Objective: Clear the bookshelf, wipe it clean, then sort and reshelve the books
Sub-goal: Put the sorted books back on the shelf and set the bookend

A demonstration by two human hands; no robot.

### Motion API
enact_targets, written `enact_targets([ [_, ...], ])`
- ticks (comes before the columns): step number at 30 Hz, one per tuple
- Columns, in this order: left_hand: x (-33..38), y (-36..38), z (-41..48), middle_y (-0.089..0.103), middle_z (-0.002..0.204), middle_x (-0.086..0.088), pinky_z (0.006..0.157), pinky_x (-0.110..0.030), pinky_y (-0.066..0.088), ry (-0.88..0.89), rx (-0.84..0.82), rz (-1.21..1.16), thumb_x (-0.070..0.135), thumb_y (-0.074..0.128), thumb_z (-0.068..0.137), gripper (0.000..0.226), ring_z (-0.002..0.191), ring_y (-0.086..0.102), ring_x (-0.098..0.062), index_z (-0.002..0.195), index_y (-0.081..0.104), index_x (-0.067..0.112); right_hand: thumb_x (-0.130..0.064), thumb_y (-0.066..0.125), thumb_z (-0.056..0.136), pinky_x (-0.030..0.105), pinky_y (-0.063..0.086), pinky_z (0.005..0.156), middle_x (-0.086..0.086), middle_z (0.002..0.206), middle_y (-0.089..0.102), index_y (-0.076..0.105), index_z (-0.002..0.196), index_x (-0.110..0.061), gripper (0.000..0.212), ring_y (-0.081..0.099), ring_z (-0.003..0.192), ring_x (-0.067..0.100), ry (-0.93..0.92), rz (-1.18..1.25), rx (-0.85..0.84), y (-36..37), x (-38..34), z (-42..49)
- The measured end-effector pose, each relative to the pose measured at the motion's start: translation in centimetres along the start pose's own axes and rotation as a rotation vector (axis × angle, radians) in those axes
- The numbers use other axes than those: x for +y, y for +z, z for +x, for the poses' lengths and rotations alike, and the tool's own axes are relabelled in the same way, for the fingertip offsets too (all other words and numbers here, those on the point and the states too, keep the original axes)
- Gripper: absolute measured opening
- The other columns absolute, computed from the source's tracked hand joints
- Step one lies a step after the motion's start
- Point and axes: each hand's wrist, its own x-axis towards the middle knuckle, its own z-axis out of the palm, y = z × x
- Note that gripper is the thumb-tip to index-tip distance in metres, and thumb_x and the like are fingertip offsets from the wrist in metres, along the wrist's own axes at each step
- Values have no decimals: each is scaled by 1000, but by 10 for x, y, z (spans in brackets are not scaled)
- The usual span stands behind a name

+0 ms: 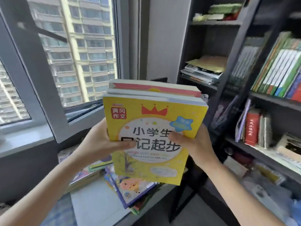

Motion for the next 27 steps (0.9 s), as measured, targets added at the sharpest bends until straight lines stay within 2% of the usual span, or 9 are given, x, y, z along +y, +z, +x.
enact_targets([
  [4, 81, 79, 7, 70, 98, 24, 74, -21, 52, 156, -94, -18, 67, 81, 35, 83, 89, 67, 3, 109, 58, 39, -43, 83, 58, 12, 49, 77, -23, 101, 69, 61, 109, -32, 56, 65, 99, -1, -76, -75, 156, -102, -56, -40],
  [6, 119, 132, 13, 70, 99, 24, 77, -24, 53, 233, -165, -57, 71, 80, 34, 84, 90, 67, 1, 109, 57, 41, -49, 77, 58, 8, 47, 76, -29, 99, 68, 58, 108, -30, 57, 63, 97, -8, -90, -127, 249, -158, -77, -69],
  [9, 160, 196, 25, 71, 99, 21, 78, -30, 56, 294, -226, -121, 60, 87, 42, 79, 90, 68, -1, 111, 57, 36, -63, 77, 54, 8, 47, 77, -28, 99, 68, 58, 107, -28, 66, 63, 97, -8, -108, -213, 365, -223, -95, -95],
  [13, 213, 263, 49, 72, 101, 15, 77, -24, 57, 364, -307, -153, 45, 84, 49, 76, 91, 68, -1, 118, 58, 25, -72, 77, 48, 10, 48, 76, -25, 95, 71, 62, 102, -28, 71, 65, 94, -4, -131, -324, 478, -300, -119, -107],
  [18, 274, 322, 94, 72, 100, 14, 72, -18, 54, 451, -353, -196, 46, 84, 49, 72, 90, 68, 0, 114, 59, 26, -73, 79, 41, 10, 49, 72, -12, 94, 73, 63, 99, -28, 75, 65, 87, -5, -122, -387, 559, -378, -139, -97],
  [20, 296, 341, 118, 72, 99, 14, 72, -18, 53, 494, -365, -218, 43, 85, 52, 69, 89, 68, 1, 113, 59, 26, -69, 82, 40, 9, 49, 71, -20, 93, 72, 62, 101, -25, 78, 65, 88, -6, -149, -413, 590, -407, -143, -85],
  [23, 323, 359, 149, 72, 100, 14, 69, -15, 53, 538, -370, -256, 37, 87, 56, 64, 89, 67, 2, 113, 58, 27, -28, 85, 60, 6, 47, 65, -32, 78, 68, 60, 96, -23, 44, 63, 77, -14, -149, -434, 576, -439, -154, -63],
  [25, 341, 369, 173, 72, 99, 16, 69, -14, 52, 577, -368, -290, 38, 86, 55, 65, 89, 67, 2, 113, 59, 28, -6, 78, 68, 4, 45, 61, -33, 73, 67, 59, 94, -22, 36, 62, 73, -15, -161, -444, 584, -461, -162, -43],
  [27, 362, 377, 201, 72, 100, 16, 74, -19, 53, 616, -363, -309, 42, 84, 53, 67, 92, 67, 0, 113, 59, 29, -26, 83, 62, 7, 48, 64, -28, 81, 70, 62, 96, -25, 40, 66, 79, -9, -193, -453, 584, -480, -174, -19],
])
